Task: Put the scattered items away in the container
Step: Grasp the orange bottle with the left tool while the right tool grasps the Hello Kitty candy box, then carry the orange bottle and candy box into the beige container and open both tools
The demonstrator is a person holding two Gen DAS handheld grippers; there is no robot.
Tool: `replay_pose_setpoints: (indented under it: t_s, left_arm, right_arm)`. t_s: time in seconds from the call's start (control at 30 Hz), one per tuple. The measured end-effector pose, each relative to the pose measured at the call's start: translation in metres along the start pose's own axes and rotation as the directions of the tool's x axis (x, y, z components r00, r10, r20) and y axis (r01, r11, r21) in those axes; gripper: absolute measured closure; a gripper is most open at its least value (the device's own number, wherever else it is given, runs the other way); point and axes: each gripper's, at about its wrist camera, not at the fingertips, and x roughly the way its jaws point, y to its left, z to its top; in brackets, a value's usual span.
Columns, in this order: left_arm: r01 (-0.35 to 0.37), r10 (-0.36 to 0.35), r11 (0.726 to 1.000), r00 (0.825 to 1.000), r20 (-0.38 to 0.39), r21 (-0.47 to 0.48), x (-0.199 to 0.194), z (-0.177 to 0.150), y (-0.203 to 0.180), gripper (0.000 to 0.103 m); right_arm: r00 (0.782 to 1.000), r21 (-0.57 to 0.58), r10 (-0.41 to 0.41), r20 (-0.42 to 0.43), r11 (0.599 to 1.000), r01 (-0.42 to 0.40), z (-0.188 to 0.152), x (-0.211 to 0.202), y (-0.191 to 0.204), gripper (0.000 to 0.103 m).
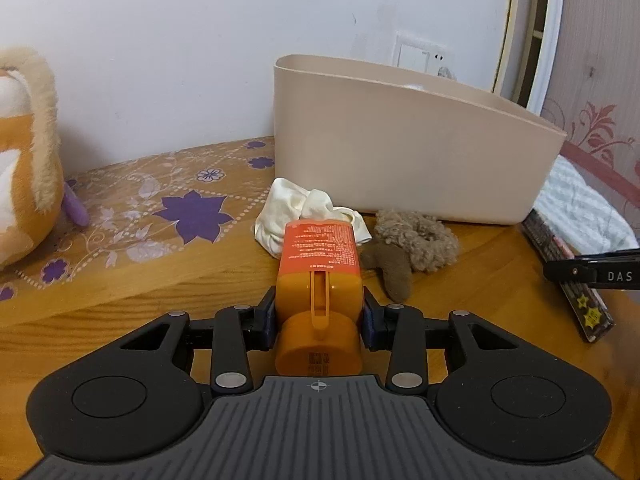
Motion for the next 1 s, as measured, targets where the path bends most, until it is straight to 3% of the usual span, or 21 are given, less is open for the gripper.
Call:
replay_pose_setpoints:
  t_s: [0.07,0.3,1.0]
  left_arm:
    - [0.002,-0.002,1.0,1.0,0.007,0.002,-0.007,-0.001,-0.001,0.064]
    - [-0.004,0.004,1.0,1.0,0.022,0.0,-0.024,-0.005,-0.003,0.064]
    - [0.067,-0.071,0.997,0.991,0.114,0.033,-0.073,0.004,-0.025,0.064]
  right_arm:
    - [1.0,-0.009,0.001,-0.004,1.0,-0.001,-0.003,-0.004,-0.005,0.082]
    - [1.0,-0.037,0.011,-0.004,0.999,-0.012,-0.01,-0.012,-0.006,0.082]
    - [0.987,-0.061,0.088,0.136,0.995,-0.08,0.009,-0.08,-0.01,0.082]
